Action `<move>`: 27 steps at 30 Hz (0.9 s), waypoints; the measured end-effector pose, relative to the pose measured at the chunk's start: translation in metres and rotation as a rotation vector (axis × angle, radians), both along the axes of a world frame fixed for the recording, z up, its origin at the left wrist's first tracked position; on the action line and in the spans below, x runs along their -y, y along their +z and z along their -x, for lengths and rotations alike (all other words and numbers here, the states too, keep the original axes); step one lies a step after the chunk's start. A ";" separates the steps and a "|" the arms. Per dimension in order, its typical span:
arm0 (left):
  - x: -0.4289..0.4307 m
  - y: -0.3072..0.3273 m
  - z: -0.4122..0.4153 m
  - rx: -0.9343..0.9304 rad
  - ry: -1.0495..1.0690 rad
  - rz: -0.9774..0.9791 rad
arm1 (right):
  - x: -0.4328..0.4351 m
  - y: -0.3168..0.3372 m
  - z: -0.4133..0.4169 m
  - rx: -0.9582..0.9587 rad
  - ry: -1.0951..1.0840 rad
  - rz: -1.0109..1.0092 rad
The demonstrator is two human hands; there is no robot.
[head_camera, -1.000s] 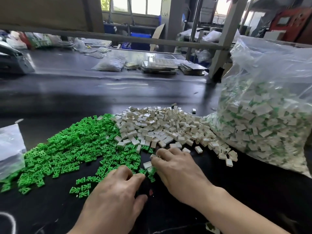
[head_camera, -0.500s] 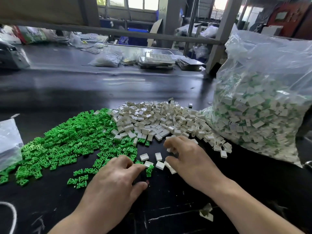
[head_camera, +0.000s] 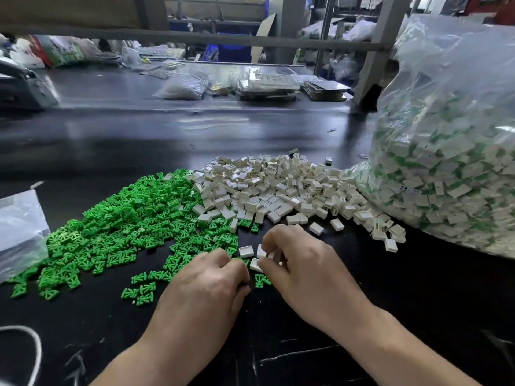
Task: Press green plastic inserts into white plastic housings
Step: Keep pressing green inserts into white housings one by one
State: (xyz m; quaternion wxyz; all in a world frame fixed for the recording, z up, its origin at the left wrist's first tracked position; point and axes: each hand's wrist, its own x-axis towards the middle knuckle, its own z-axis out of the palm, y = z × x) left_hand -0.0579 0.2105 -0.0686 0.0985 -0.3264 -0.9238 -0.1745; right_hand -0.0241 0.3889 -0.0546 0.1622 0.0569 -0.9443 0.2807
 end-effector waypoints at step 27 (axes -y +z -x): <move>0.003 0.015 -0.001 0.734 0.067 -1.159 | 0.006 0.017 -0.002 0.532 0.213 1.309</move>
